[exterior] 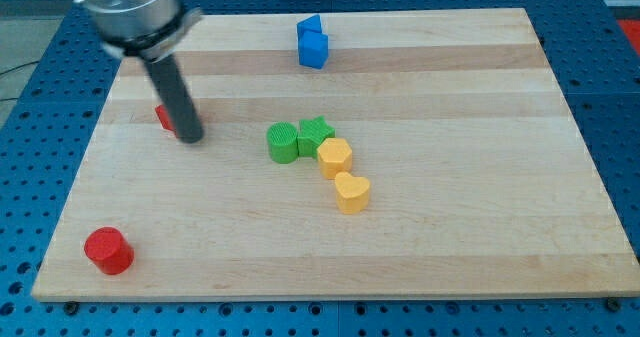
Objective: Push the red star into the blue cube
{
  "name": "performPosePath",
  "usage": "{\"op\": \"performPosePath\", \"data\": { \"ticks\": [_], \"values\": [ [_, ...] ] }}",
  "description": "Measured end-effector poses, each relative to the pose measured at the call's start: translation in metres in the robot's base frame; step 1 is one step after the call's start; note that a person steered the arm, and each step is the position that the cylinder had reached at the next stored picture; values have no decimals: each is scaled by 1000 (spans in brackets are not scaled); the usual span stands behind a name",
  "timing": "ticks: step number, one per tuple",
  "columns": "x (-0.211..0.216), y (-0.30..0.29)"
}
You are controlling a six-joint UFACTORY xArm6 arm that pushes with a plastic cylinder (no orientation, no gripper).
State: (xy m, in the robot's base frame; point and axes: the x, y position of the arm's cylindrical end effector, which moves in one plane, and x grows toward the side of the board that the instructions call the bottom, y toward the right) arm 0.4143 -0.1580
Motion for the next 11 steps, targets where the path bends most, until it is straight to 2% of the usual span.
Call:
{"op": "performPosePath", "data": {
  "ticks": [1,2,3,4,5,6,8,9,11],
  "values": [
    [-62,27],
    [-11,39],
    [19,-22],
    [10,-75],
    [-21,-82],
    [-27,-26],
    [-13,12],
    [-14,67],
    [-93,125]
  ]
}}
